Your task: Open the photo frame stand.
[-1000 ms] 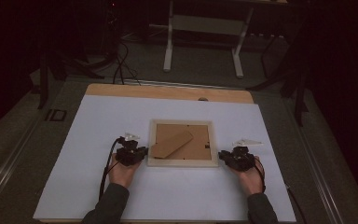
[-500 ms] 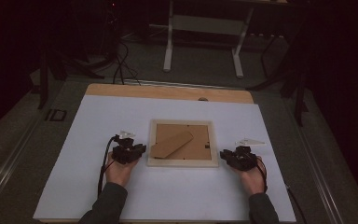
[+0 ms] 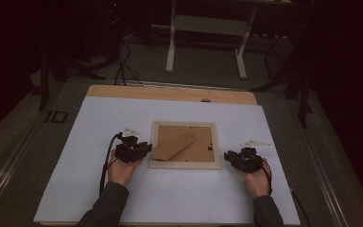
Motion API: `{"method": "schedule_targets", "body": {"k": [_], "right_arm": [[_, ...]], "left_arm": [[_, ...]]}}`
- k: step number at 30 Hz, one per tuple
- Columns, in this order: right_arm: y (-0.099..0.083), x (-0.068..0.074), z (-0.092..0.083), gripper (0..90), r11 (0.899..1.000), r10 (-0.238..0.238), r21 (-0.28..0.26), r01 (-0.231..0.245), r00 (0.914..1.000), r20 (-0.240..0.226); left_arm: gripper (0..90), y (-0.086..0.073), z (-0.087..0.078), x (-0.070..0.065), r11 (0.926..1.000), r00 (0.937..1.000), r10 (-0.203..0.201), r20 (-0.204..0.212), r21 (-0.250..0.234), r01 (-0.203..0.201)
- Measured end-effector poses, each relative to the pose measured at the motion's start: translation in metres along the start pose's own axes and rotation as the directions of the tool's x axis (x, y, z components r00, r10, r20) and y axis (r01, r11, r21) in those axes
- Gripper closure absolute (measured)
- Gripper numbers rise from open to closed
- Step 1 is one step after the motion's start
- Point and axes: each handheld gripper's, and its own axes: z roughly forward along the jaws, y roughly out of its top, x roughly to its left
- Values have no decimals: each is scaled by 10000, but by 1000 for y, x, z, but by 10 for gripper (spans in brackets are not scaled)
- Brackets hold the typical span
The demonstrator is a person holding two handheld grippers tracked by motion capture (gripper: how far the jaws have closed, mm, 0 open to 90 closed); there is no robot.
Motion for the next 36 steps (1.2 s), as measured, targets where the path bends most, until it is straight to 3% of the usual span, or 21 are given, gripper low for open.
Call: {"method": "schedule_targets", "body": {"k": [7,17,23,28,30,32,36], "right_arm": [[1,1,-2,700,9999,53,-88,-55,9999,-134],[1,1,-2,696,9999,74,-103,-76,9998,-184],[0,-1,-2,689,9999,118,-87,-120,9996,-250],[0,-1,-2,686,9999,121,-97,-124,9996,-273],[0,0,-1,685,9999,137,-60,-139,9994,-302],[0,0,-1,685,9999,112,-23,-113,9995,-306],[-1,0,0,685,10000,71,-23,-72,9994,-334]], "left_arm": [[684,14,-3,-3,9997,9997,229,51,-129,-229],[615,34,-4,-6,9987,9970,415,655,-309,-395],[613,43,3,-7,9993,9928,336,1151,-195,-315],[582,47,9,-6,9999,9923,144,1227,-87,-135],[561,48,14,-5,10000,9901,20,1404,59,-28],[554,48,19,-3,9999,9795,-40,2015,146,11],[539,47,28,-4,9988,9749,184,2220,393,-278]]}}
